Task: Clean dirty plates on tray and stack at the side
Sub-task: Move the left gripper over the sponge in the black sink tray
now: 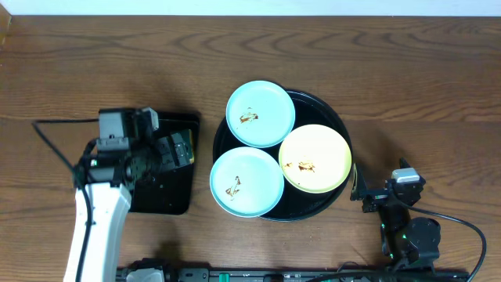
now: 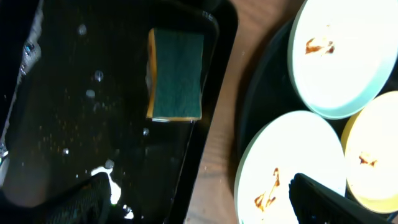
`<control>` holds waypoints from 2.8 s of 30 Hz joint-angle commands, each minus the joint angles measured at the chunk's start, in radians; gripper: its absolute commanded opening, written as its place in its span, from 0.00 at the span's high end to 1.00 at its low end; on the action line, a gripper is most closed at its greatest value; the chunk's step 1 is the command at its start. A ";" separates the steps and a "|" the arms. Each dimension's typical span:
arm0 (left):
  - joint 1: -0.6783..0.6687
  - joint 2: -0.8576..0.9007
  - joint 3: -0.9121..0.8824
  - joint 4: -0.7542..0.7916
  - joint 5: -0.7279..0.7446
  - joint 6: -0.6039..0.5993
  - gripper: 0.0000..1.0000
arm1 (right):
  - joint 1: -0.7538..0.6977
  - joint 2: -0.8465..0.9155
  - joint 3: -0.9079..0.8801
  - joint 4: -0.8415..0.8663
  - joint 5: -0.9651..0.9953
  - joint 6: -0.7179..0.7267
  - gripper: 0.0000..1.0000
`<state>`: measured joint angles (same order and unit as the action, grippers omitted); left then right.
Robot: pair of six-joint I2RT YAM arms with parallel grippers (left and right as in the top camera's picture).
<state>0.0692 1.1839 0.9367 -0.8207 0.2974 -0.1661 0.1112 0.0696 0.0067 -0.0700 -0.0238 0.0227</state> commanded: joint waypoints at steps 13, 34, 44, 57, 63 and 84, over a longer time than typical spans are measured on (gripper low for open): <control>-0.003 0.057 0.035 -0.077 0.088 0.032 0.09 | 0.010 -0.005 -0.001 -0.004 -0.003 -0.002 0.01; -0.003 0.215 0.036 -0.055 -0.063 0.028 0.02 | 0.010 -0.005 -0.001 -0.004 -0.004 -0.002 0.01; -0.005 0.319 0.036 0.010 -0.063 0.042 0.04 | 0.010 -0.005 -0.001 -0.004 -0.003 -0.002 0.01; -0.128 0.393 0.043 0.225 -0.139 0.087 0.05 | 0.010 -0.005 -0.001 -0.004 -0.004 -0.002 0.01; -0.121 0.393 0.043 0.239 -0.213 0.080 0.04 | 0.010 -0.005 -0.001 -0.004 -0.004 -0.002 0.01; -0.118 0.580 0.152 0.267 -0.212 0.053 0.13 | 0.010 -0.005 -0.001 -0.004 -0.003 -0.002 0.01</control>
<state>-0.0544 1.7679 1.0351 -0.5381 0.0982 -0.1017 0.1112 0.0696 0.0067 -0.0700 -0.0238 0.0227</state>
